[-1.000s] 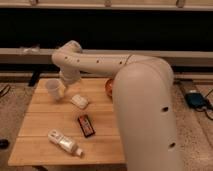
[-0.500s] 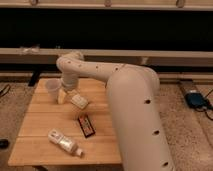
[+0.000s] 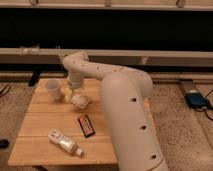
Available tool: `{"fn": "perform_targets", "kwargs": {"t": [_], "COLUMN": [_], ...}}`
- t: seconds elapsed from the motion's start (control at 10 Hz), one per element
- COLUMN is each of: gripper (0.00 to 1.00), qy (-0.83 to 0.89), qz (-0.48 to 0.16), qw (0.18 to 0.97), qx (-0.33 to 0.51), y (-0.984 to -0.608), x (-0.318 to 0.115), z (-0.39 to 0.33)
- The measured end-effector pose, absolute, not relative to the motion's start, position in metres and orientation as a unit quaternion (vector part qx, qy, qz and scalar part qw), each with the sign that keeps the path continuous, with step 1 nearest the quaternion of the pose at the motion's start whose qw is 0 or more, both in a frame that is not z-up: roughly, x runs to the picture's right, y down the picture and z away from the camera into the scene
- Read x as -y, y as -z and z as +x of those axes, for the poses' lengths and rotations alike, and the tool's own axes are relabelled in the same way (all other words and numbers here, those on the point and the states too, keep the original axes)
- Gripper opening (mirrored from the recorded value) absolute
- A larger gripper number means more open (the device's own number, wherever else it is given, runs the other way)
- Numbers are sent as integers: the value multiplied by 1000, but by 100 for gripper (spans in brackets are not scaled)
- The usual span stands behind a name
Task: Place the white sponge in the ceramic cup
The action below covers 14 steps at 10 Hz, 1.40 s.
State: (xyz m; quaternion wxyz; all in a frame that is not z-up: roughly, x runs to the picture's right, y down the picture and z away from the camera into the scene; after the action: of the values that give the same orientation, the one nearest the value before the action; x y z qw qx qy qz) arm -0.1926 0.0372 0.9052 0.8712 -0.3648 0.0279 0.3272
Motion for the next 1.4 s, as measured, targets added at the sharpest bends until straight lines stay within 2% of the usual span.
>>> {"fn": "perform_targets", "kwargs": {"t": [0.5,1.3,1.4], "gripper": [80,80,76], "qy": [-327,-321,-319], "qz": [-341,-320,-320], "qw": [879,883,883], "qx": [-68,-122,-127], "y": [-935,-947,-948], "x": [-42,-65,-67], "z": [-193,-196,-196]}}
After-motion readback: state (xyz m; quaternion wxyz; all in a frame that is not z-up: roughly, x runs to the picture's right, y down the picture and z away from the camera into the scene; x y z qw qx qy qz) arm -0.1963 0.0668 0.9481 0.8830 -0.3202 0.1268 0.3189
